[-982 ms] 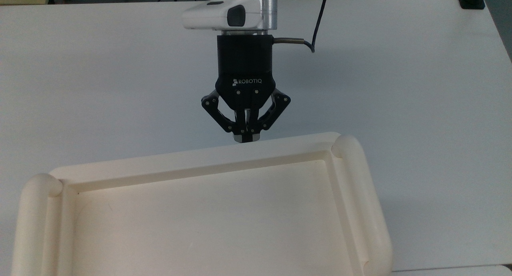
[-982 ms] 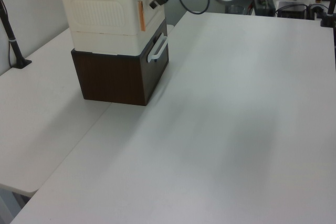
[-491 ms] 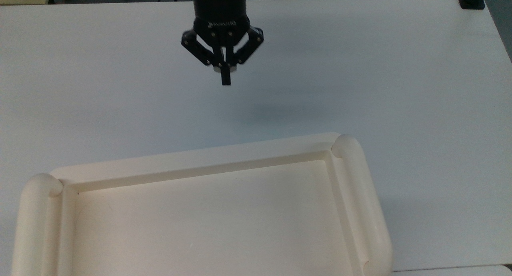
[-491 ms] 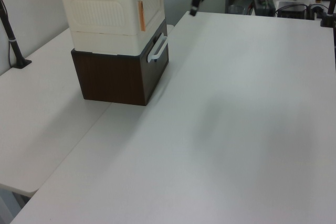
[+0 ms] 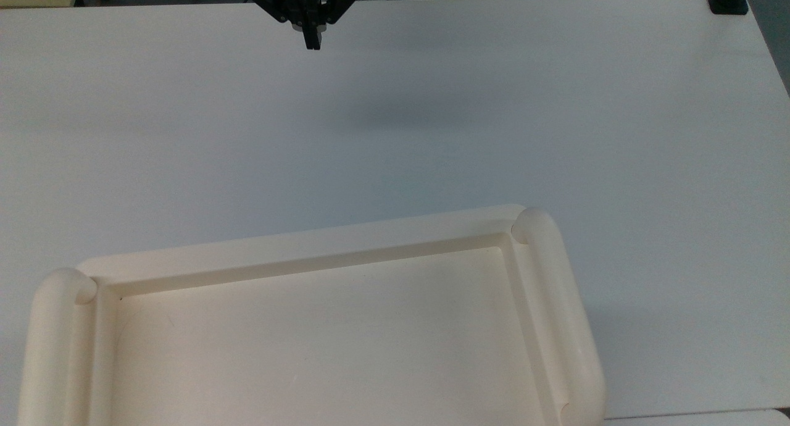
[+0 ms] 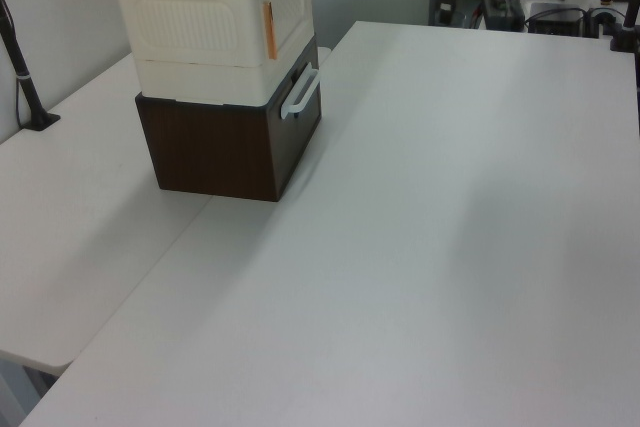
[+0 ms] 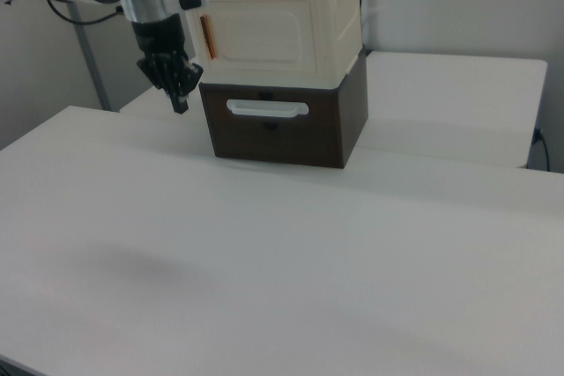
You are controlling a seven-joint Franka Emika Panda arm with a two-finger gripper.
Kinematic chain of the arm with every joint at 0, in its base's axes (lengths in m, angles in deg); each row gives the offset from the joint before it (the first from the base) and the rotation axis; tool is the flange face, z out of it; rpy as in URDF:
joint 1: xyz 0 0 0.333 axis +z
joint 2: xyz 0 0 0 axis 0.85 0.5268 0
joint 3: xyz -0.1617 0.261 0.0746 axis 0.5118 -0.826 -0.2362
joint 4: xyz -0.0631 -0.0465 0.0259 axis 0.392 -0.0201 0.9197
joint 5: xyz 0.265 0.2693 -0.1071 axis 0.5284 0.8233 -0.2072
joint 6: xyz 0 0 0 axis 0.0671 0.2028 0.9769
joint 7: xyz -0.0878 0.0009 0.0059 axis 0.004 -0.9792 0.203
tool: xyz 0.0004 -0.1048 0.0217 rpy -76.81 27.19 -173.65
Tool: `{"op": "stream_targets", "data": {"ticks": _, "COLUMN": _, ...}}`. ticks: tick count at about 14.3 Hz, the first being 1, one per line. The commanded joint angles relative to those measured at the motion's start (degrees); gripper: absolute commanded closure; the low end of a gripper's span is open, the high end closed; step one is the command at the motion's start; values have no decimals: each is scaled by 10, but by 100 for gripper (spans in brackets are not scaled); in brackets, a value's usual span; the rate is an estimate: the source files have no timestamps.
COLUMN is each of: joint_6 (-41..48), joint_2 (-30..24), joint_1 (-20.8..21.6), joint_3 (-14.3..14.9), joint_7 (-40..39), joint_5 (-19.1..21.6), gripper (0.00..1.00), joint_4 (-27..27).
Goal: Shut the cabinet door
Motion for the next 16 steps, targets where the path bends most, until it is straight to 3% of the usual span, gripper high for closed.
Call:
{"op": "stream_targets", "data": {"ticks": 1, "joint_6": 9, "joint_2": -52, "joint_1": -39, "joint_3": -31, "joint_7": 47, "joint_5": 6, "gripper": 37, "joint_4": 67}}
{"op": "stream_targets", "data": {"ticks": 2, "joint_6": 16, "joint_2": -51, "joint_1": -41, "joint_3": -30, "joint_7": 53, "joint_5": 4, "gripper": 0, "joint_4": 65}}
{"op": "stream_targets", "data": {"ticks": 16, "joint_6": 13, "joint_2": -33, "joint_1": -47, "joint_3": -21, "joint_7": 35, "joint_5": -12, "gripper": 0, "joint_4": 46}}
